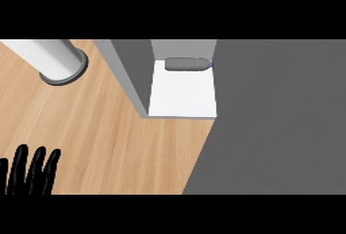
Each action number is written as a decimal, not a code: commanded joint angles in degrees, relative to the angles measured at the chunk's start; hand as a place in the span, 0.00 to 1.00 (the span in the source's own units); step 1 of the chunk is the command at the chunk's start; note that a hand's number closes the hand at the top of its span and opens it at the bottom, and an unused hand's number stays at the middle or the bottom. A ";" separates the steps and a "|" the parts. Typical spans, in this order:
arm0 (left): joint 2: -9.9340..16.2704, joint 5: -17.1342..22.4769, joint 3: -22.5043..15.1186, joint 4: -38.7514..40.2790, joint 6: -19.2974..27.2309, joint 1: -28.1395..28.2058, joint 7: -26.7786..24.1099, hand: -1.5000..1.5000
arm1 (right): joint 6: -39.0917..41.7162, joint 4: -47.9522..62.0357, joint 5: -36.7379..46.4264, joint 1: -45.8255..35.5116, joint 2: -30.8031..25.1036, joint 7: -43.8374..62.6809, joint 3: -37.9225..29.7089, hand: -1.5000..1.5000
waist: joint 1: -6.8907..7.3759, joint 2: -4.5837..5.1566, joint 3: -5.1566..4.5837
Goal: Pick up the bottled water, place it into the cabinet and close the cabinet
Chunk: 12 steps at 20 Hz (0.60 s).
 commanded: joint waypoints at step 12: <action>5.24 12.87 13.43 -3.06 -15.08 15.48 -6.66 0.00 | -4.65 1.71 3.04 -14.40 12.86 17.00 14.81 1.00 | 1.79 -0.56 -0.45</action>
